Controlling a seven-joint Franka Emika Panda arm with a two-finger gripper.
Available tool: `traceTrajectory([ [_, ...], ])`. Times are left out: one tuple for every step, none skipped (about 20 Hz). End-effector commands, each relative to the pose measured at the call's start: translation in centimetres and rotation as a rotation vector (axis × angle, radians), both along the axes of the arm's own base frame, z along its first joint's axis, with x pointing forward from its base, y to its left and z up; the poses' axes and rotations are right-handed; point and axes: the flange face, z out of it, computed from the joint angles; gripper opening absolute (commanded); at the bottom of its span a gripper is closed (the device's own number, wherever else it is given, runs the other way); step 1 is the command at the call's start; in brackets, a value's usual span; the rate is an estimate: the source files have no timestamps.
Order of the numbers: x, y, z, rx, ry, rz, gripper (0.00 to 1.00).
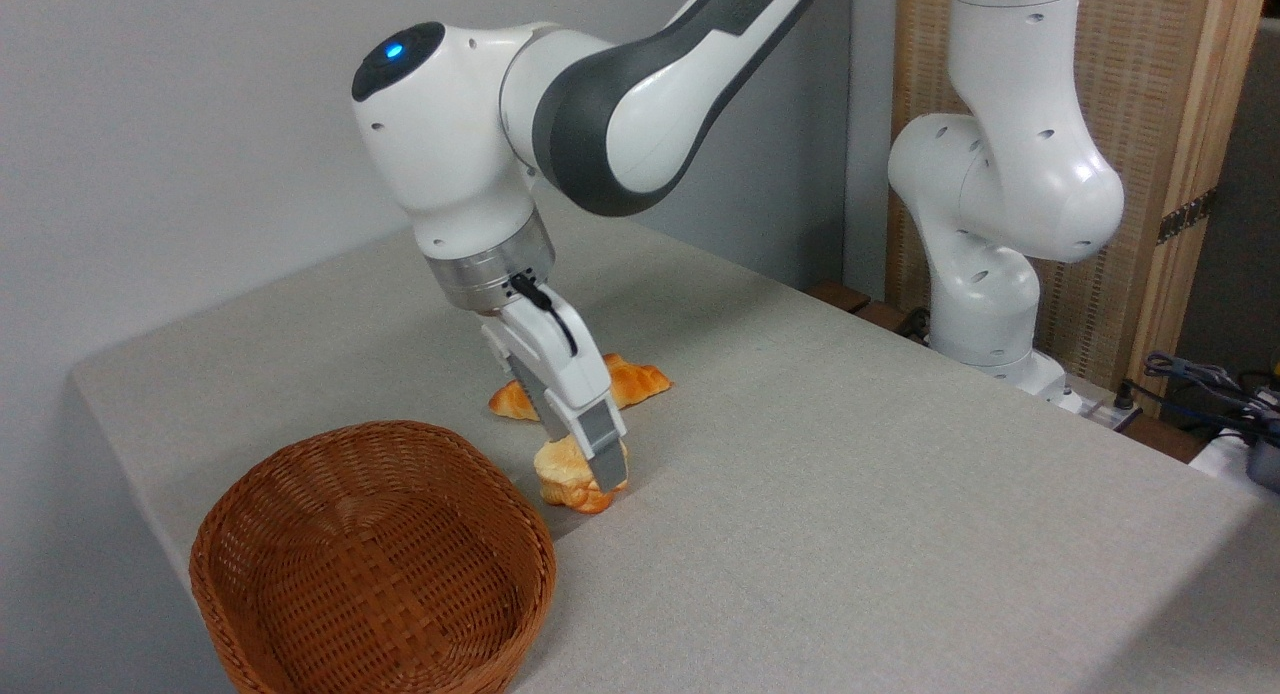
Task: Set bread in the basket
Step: 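Close the gripper around the round bread roll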
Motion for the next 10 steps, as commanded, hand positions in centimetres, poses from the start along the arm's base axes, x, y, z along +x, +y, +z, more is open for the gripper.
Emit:
traceTrajectory([
  [0.54, -1.6, -1.2, -0.014, -0.017, -0.019, 1.0],
  [0.6, -1.53, -1.36, -0.014, -0.015, -0.019, 1.0],
  [0.57, -1.61, -1.37, -0.014, -0.014, -0.022, 1.0],
  [0.54, -1.61, -1.3, -0.015, -0.014, -0.025, 1.0],
  [0.51, -1.61, -1.4, -0.014, -0.009, -0.025, 1.0],
  [0.46, -1.6, -1.43, -0.014, -0.005, -0.025, 0.99],
  [0.43, -1.57, -1.45, -0.011, -0.002, -0.028, 0.87],
  [0.39, -1.57, -1.38, -0.011, -0.002, -0.028, 0.68],
  [0.39, -1.58, -1.38, -0.012, -0.002, -0.028, 0.47],
  [0.41, -1.5, -1.38, -0.013, -0.002, -0.028, 0.37],
])
